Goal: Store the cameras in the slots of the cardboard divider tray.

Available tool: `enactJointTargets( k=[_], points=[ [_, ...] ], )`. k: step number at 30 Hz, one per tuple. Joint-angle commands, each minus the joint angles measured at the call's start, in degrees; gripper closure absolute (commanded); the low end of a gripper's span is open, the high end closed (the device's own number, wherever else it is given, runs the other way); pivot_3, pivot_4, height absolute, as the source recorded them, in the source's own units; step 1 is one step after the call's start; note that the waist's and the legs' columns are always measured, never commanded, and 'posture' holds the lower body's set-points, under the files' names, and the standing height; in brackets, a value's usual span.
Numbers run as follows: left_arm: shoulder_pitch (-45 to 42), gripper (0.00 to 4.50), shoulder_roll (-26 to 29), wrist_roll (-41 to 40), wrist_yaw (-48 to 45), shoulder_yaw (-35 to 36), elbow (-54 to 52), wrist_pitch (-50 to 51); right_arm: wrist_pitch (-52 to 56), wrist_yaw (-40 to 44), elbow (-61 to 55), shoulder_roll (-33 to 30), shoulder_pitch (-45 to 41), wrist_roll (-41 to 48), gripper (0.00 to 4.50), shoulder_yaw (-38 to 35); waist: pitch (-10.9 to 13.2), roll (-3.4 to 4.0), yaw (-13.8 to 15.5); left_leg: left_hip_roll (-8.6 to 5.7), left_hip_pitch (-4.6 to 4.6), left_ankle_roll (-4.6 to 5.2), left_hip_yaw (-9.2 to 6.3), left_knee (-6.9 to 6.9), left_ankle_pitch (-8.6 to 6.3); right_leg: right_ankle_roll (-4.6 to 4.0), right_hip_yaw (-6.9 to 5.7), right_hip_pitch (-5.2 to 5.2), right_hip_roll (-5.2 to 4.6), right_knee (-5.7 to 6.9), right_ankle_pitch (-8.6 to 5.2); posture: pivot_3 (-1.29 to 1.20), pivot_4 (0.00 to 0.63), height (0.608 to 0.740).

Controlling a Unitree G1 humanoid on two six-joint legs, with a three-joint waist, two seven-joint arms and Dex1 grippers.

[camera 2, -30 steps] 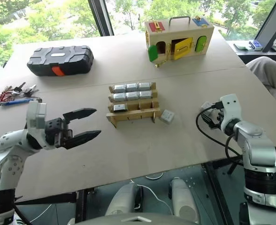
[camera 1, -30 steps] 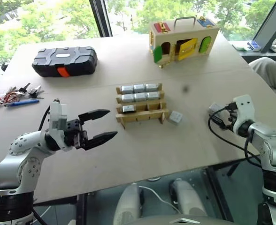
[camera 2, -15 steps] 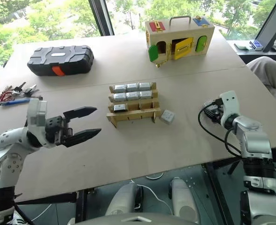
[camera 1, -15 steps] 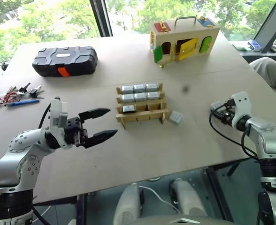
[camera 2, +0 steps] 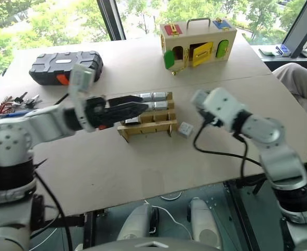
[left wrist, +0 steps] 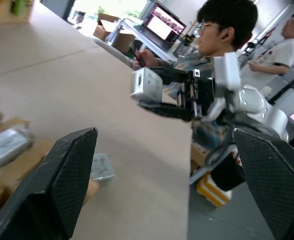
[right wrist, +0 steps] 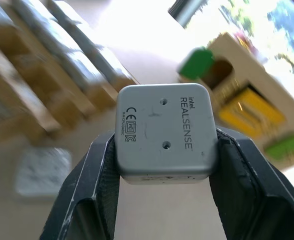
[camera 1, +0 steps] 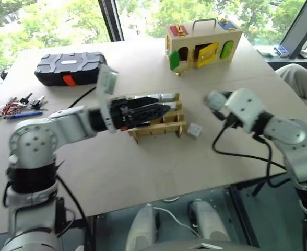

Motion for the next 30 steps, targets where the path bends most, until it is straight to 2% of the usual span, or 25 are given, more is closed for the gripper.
enactJointTargets(
  k=[1, 6, 15, 18, 23, 24, 25, 26, 27, 28, 30],
  points=[
    [-2.93, 0.0, -2.17, 0.41, 3.58, -0.73, 3.37, 1.04, 0.25, -1.45, -2.29, 1.58, -3.25, -3.25, 2.54, 2.59, 0.0, 0.0, 0.12, -0.01, -0.02, -0.01, 0.0, 0.0, 0.01, -0.15, 0.0, -0.01, 0.0, 0.0, 0.09, 0.0, 0.15, 0.74],
    [-6.02, 0.0, -4.11, 0.35, 3.86, -0.48, 8.08, 2.32, 2.48, -2.16, -3.32, 5.66, -7.18, -2.98, 2.54, 3.06, 0.0, 0.0, 0.23, -0.11, -0.16, -0.02, 0.05, 0.01, 0.01, -0.21, 0.02, -0.06, -0.16, -0.08, 0.12, 0.0, 0.15, 0.74],
    [-6.99, 0.0, -6.79, 2.61, 3.0, 0.05, 9.57, 2.28, 4.27, -1.88, -4.82, 8.27, -6.93, -0.46, 2.54, 2.04, 0.0, 0.0, 0.34, -0.23, -0.16, -0.02, 0.02, -0.01, 0.01, -0.22, 0.0, -0.04, -0.28, -0.08, 0.12, 0.0, 0.15, 0.74],
    [-7.04, 0.78, -7.59, 1.25, 3.44, 0.98, 10.16, 2.84, 4.3, -1.78, -4.95, 8.76, -7.18, 0.27, 2.55, 1.9, 0.0, 0.0, 0.34, -0.24, -0.15, -0.02, 0.02, -0.01, 0.01, -0.21, 0.0, -0.04, -0.28, -0.07, 0.12, 0.0, 0.15, 0.74],
    [-7.12, 3.17, -8.25, -0.34, 4.24, 2.0, 10.39, 3.23, 5.94, -1.15, -5.32, 10.1, -7.47, 2.93, 2.55, 1.0, 0.0, 0.0, 0.26, -0.24, -0.15, -0.02, 0.0, -0.01, 0.01, -0.22, 0.0, -0.04, -0.28, -0.07, 0.12, 0.0, 0.15, 0.74],
    [-7.08, 3.49, -8.37, -0.59, 4.58, 2.13, 10.39, 3.28, 6.36, -0.73, -5.36, 10.26, -7.5, 3.82, 2.55, 0.66, 0.0, 0.0, 0.27, -0.24, -0.15, -0.02, 0.01, -0.01, 0.01, -0.21, 0.0, -0.04, -0.28, -0.07, 0.12, 0.0, 0.15, 0.74],
    [-7.09, 3.6, -8.41, -0.71, 4.74, 2.22, 10.38, 3.35, 6.66, -0.81, -5.31, 10.49, -7.52, 4.5, 2.55, 0.16, 0.0, 0.0, 0.28, -0.24, -0.14, -0.02, -0.01, -0.01, 0.01, -0.21, -0.01, -0.02, -0.28, -0.07, 0.12, 0.0, 0.15, 0.74],
    [-7.18, 3.6, -8.44, -0.76, 4.52, 2.31, 10.31, 3.29, 7.3, -0.76, -5.4, 10.76, -7.35, 5.57, 1.43, -0.45, 0.0, 0.0, 0.3, -0.24, -0.14, -0.02, -0.01, -0.01, 0.01, -0.21, -0.01, -0.02, -0.28, -0.07, 0.12, 0.0, 0.15, 0.74],
    [-7.31, 3.62, -8.47, -0.72, 4.4, 2.4, 10.29, 3.28, 7.62, -0.7, -5.5, 10.74, -7.18, 6.22, 1.11, -0.8, 0.0, 0.0, 0.32, -0.24, -0.13, -0.02, -0.01, -0.01, 0.01, -0.21, -0.01, -0.02, -0.28, -0.07, 0.12, 0.0, 0.15, 0.74],
    [-7.59, 3.63, -8.45, -0.44, 4.3, 2.46, 10.47, 3.32, 7.63, -0.71, -5.61, 10.24, -6.72, 6.27, 0.55, -0.95, 0.0, 0.0, 0.32, -0.24, -0.15, -0.02, -0.02, -0.01, 0.01, -0.21, -0.02, -0.03, -0.28, -0.07, 0.12, 0.0, 0.15, 0.74],
    [-8.24, 3.63, -7.58, 2.3, 2.14, 1.8, 10.59, 2.61, 8.86, -1.41, -6.32, 9.54, -4.78, 6.74, 0.11, -2.39, 0.0, -0.01, 0.33, -0.25, -0.15, -0.02, -0.02, -0.01, 0.01, -0.21, -0.02, -0.02, -0.28, -0.07, 0.12, 0.0, 0.15, 0.74]
  ],
)
